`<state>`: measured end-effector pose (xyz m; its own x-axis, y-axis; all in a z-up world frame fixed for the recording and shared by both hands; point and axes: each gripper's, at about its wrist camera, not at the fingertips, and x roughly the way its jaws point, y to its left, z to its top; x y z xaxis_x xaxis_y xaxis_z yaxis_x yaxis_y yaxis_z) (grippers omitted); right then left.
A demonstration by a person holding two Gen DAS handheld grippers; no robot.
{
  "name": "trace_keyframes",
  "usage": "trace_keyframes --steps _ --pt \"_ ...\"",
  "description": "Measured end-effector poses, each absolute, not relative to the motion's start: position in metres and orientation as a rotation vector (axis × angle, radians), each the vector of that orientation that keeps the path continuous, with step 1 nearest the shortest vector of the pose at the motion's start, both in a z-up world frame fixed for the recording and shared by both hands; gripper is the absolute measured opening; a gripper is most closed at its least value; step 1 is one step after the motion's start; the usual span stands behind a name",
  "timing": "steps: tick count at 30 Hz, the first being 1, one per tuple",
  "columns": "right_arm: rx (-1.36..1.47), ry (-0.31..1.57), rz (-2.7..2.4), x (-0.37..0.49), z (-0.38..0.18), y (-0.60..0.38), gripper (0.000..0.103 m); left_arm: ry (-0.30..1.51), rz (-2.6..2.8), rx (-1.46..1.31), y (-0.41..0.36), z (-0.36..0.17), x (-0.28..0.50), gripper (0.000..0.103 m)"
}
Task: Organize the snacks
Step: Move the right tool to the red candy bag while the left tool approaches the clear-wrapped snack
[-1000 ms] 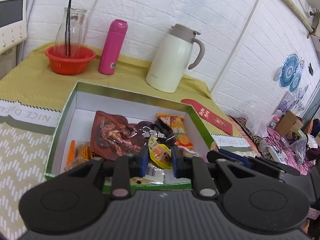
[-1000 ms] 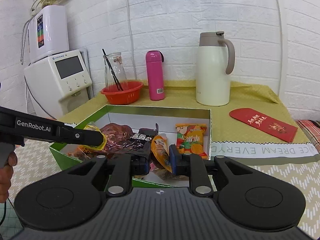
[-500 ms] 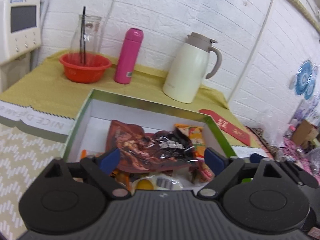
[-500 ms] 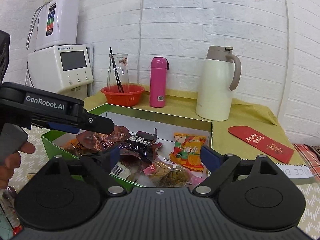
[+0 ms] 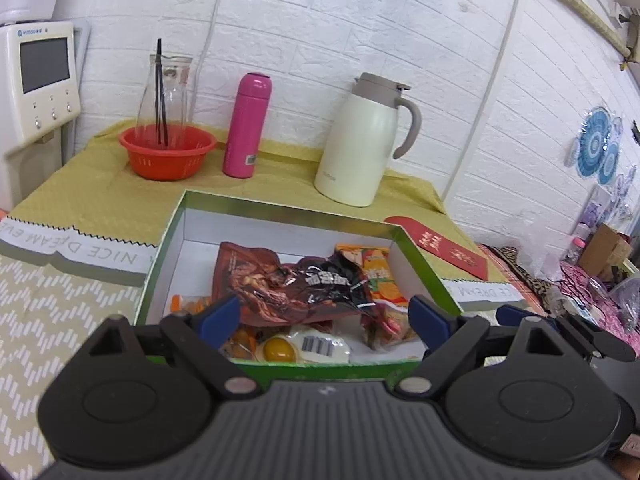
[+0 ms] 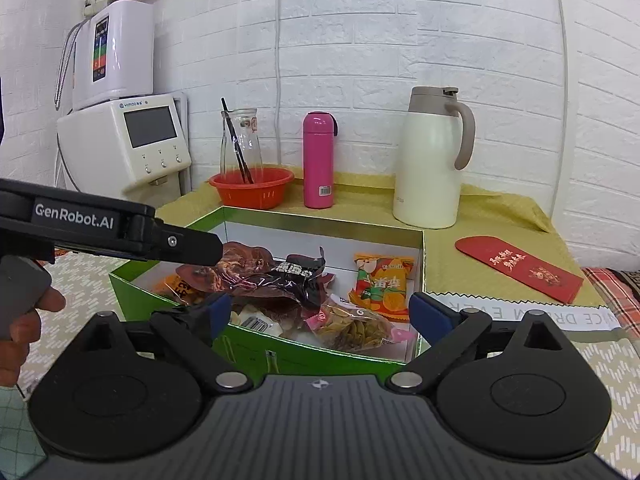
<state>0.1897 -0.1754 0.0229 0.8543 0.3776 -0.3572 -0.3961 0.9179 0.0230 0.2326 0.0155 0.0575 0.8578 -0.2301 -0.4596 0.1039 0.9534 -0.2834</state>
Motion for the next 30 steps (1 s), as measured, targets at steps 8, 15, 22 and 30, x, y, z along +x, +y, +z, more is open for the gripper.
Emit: trace_keyframes --steps 8,15,22,30 --pt "-0.025 0.414 0.407 0.146 0.061 -0.185 0.103 0.51 -0.277 -0.25 0.036 0.101 0.171 0.09" --pt "-0.058 0.418 0.468 0.093 0.077 -0.187 0.103 0.516 -0.273 -0.228 0.06 0.104 0.114 0.09" --pt "-0.095 0.422 0.53 0.057 0.064 -0.178 0.103 0.592 -0.264 -0.231 0.081 0.059 0.08 0.09" --pt "-0.169 0.569 0.604 0.077 0.006 -0.125 0.103 0.632 -0.217 -0.272 0.106 0.029 0.075 0.09"
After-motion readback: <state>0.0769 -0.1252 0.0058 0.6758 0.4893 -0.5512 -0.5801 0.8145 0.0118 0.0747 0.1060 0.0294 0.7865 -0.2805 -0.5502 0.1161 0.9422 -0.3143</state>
